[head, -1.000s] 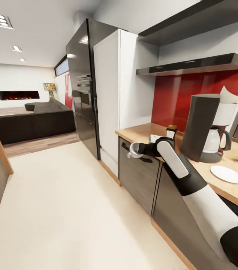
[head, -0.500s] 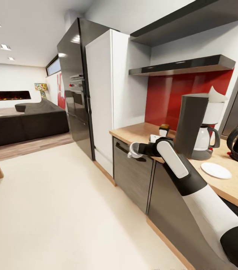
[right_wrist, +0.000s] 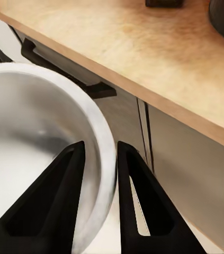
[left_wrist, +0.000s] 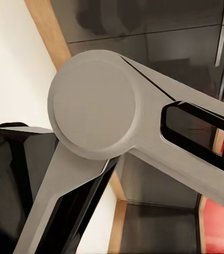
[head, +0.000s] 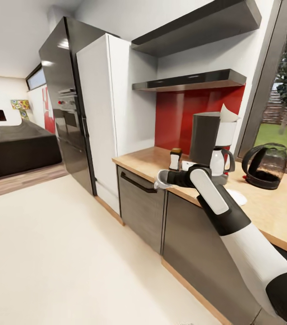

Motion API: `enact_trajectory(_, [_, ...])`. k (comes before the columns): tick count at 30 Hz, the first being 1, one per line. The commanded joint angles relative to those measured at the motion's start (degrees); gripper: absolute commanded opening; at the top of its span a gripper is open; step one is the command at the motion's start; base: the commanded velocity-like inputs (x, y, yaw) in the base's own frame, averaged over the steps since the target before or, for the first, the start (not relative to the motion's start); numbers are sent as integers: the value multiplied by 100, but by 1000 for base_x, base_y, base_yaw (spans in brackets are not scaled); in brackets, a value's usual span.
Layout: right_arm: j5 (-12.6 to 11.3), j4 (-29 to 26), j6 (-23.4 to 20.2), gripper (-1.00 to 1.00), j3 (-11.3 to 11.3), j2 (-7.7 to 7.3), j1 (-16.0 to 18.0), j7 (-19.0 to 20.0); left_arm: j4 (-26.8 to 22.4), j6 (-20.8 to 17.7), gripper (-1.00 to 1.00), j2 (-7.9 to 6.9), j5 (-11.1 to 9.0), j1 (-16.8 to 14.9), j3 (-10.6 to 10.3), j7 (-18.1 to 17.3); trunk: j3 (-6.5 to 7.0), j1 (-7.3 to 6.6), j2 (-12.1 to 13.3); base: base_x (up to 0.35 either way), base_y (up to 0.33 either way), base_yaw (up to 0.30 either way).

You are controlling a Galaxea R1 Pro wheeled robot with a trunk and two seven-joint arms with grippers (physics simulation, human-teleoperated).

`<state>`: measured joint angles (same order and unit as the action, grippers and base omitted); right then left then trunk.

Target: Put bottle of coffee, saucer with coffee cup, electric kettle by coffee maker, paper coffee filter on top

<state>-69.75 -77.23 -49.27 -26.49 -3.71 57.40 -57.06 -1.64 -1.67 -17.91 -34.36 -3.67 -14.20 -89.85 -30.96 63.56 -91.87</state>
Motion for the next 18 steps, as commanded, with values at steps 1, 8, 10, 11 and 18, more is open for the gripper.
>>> enact_trajectory(1, [-48, -25, -11, -100, -10, -5, 8, -52, -3, -18, 100, -2, -44, -2, -48, -15, -6, 0, -3, 0, 0, -263])
enact_trajectory(8, [-41, -91, -13, -100, 4, -20, 8, -67, -3, -18, 100, -2, -44, -2, -48, -15, -6, 0, -3, 0, 0, -106])
enact_trajectory(10, [-43, -95, -13, -100, 12, -111, 8, -67, -3, -18, 100, -2, -44, -2, -48, -15, -6, 0, -3, 0, 0, -18])
enact_trajectory(11, [-50, -98, -41, -100, 17, -204, 11, -68, -3, -18, 100, -2, -44, -2, -48, -15, -6, 0, -3, 0, 0, -6])
enact_trajectory(18, [-102, -325, -767, -100, 535, -293, 16, -64, -3, -18, 100, -3, -44, -2, -48, -15, -6, 0, -3, 0, 0, -2])
